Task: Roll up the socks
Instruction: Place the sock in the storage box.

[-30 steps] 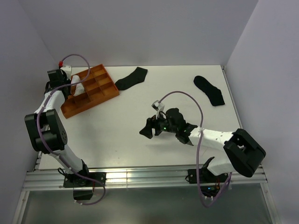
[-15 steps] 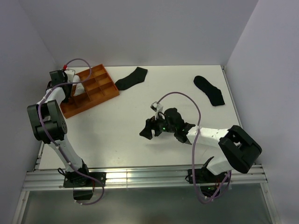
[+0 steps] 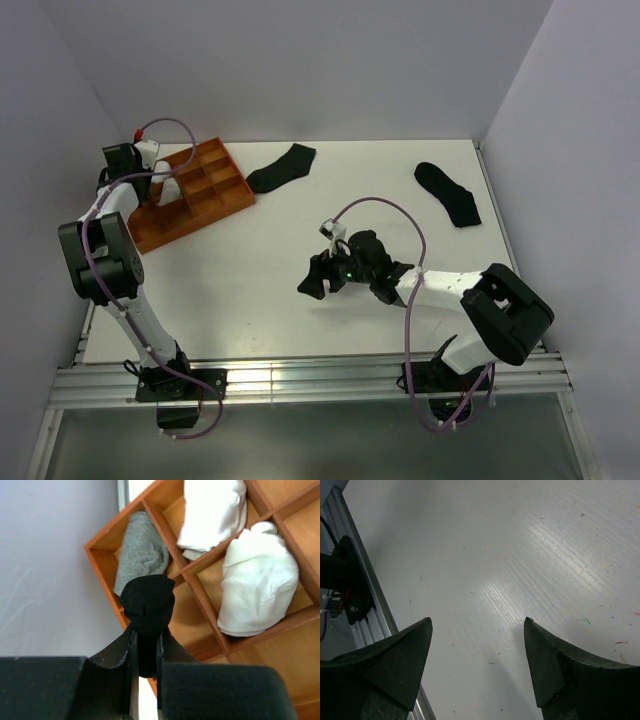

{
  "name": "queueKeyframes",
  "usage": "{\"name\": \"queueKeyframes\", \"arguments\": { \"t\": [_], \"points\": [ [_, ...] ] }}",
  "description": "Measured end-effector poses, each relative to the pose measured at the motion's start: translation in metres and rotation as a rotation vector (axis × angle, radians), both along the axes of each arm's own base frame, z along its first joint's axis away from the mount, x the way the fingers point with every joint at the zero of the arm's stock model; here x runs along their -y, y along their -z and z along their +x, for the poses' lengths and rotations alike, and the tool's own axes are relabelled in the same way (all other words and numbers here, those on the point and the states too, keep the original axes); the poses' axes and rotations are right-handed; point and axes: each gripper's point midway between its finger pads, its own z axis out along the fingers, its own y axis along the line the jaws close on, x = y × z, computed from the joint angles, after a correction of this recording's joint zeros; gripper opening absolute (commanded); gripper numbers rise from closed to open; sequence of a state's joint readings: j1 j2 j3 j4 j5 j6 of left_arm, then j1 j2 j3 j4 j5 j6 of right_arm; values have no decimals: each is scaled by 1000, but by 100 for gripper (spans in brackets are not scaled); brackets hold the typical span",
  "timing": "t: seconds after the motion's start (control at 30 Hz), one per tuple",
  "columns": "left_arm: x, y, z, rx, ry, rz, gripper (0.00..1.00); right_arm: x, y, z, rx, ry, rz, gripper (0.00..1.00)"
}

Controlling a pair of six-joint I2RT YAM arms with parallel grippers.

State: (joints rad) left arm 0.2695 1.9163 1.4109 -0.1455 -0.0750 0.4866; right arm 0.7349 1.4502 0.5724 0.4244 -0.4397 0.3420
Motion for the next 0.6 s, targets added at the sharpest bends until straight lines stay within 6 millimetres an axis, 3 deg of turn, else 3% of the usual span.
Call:
{"name": "queueKeyframes", "arguments": {
  "t": [0.27,0.6],
  "points": [
    [0,33,-8,-79,13,5,0,-3,1,0,-10,-18,-1,81],
    [-7,36,-13,-102,-1,46,4,-4,3,-4,-21,-38,-2,82]
  ]
}}
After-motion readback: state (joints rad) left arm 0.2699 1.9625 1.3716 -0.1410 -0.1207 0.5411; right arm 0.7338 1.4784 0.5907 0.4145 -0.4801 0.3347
